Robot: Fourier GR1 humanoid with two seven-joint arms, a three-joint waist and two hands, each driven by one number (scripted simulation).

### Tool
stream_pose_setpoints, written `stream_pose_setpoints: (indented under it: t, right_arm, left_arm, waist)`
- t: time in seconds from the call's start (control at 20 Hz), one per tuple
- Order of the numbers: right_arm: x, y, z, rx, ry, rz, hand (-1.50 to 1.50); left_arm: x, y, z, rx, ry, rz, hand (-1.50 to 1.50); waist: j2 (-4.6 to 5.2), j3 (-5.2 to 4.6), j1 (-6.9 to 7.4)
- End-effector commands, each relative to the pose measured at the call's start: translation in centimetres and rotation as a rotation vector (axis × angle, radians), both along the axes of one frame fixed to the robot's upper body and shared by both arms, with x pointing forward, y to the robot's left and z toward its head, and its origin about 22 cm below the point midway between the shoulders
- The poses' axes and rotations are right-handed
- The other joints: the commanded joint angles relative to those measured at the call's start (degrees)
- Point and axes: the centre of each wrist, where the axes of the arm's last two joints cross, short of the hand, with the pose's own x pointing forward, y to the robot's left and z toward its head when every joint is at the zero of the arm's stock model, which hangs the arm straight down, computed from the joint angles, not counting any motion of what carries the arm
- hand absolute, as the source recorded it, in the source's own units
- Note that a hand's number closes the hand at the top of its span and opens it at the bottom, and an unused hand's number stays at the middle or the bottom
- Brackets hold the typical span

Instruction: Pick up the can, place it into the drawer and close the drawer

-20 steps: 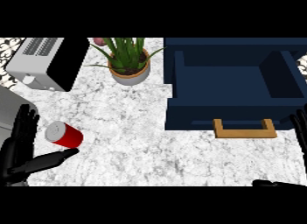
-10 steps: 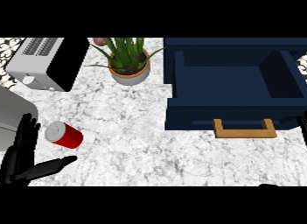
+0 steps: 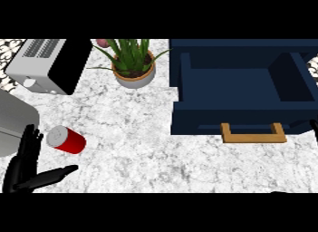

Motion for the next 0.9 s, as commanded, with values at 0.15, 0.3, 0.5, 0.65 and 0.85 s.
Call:
stream_pose_setpoints:
  t: [0.15,0.3,0.5,0.65,0.85]
  right_arm:
    - [-0.1,-1.6,0.7,0.001,-0.019,-0.016,-1.50]
    - [-0.3,1.8,0.0,0.005,-0.007,-0.022,-1.50]
    - [-0.8,0.4,-0.2,0.004,0.013,-0.002,-1.50]
    - [-0.6,1.0,1.6,0.012,-0.006,-0.001,-1.50]
    - [-0.2,2.1,0.2,0.015,-0.015,-0.006,-1.50]
  left_arm:
    - [2.2,2.5,-0.6,-0.030,0.030,0.023,-1.50]
    - [1.1,1.1,-2.1,0.010,0.014,0.010,-1.50]
    - [1.8,1.4,-1.8,-0.024,0.004,0.014,-1.50]
    - [1.8,2.1,-1.0,-0.026,0.004,0.009,-1.50]
    - [3.6,0.5,-2.0,-0.012,0.017,0.023,-1.50]
  waist:
    - [0.02,0.00,-0.11]
    - [0.01,0.00,-0.01]
    - [-0.01,0.01,-0.04]
    - [-0.02,0.01,0.01]
    - [0.01,0.00,-0.06]
